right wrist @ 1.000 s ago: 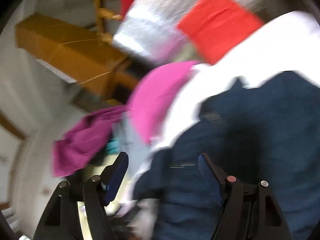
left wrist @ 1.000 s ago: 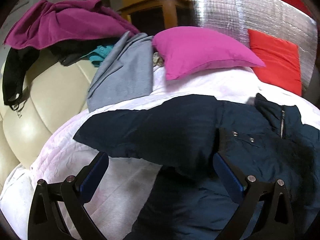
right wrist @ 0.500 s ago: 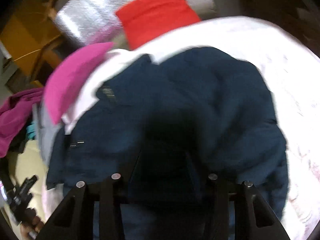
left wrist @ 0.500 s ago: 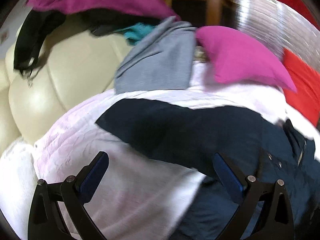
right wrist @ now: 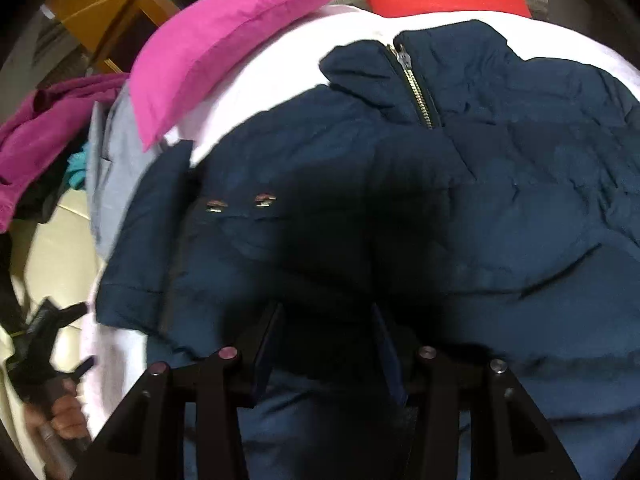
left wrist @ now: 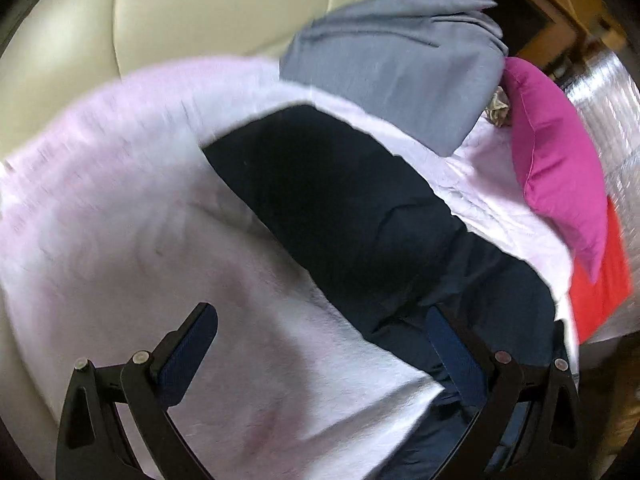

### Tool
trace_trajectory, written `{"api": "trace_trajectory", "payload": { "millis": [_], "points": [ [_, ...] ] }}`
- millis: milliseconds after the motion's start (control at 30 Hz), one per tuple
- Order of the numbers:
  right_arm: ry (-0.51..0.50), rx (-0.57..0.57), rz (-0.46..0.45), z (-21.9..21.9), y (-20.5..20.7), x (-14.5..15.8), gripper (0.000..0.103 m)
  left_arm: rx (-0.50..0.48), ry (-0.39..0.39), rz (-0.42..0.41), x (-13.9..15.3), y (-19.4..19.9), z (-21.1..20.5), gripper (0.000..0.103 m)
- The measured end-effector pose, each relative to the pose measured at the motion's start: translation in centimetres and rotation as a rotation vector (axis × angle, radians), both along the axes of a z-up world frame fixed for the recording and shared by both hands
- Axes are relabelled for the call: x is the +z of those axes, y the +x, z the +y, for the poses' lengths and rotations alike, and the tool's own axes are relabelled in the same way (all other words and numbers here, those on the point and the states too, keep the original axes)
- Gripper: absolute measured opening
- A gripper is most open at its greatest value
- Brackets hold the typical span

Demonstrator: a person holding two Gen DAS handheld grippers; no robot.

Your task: Fold large clothes

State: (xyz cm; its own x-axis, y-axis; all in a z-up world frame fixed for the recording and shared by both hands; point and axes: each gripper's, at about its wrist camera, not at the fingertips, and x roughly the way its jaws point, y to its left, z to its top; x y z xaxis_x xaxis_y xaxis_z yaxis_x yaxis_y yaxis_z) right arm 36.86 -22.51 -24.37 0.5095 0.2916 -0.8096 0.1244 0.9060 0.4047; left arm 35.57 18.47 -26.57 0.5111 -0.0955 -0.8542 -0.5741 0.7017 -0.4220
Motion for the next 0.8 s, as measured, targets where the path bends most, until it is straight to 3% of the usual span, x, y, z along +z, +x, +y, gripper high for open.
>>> {"api": "trace_trajectory", "payload": {
  "millis": [100, 167, 233, 400, 567, 600, 633, 700, 800],
  "points": [
    [-0.031, -0.014, -0.088, -0.6, -2.1, 1.9, 0.050, 0.046, -0.057, -0.021, -0.9, 0.1, 0.5, 0.099],
    [-0.029, -0.025, -0.133, -1.1, -3.5, 2.7, 0.050, 0.060, -0.077, -0.037, -1.2, 0.3, 0.7, 0.081],
    [-0.015, -0.036, -0.152, -1.8, -4.9, 3.0, 0.050, 0.057, -0.099, -0.051, -1.5, 0.6, 0.9, 0.055],
    [-0.020, -0.060, -0.175, -3.0, -7.8, 3.3, 0.050, 0.098, -0.144, -0.052, -2.5, 0.8, 1.7, 0.043],
    [0.034, -0.084, -0.211, -4.3, -9.8, 3.8, 0.050, 0.136, -0.188, -0.039, -2.1, 0.1, 2.0, 0.043],
    [0.032, -0.085, -0.213, -4.3, -9.9, 3.8, 0.050, 0.139, -0.195, -0.039, -1.9, 0.0, 2.1, 0.048],
    [0.027, -0.089, -0.210, -4.3, -9.8, 3.6, 0.050, 0.141, -0.204, -0.040, -1.7, -0.1, 2.2, 0.062],
    [0.034, -0.096, -0.198, -4.5, -9.6, 3.1, 0.050, 0.156, -0.216, -0.050, -1.6, -0.4, 2.4, 0.077],
    [0.053, -0.100, -0.181, -4.5, -9.4, 2.3, 0.050, 0.155, -0.230, -0.049, -1.8, -0.5, 2.8, 0.077]
  ]
}}
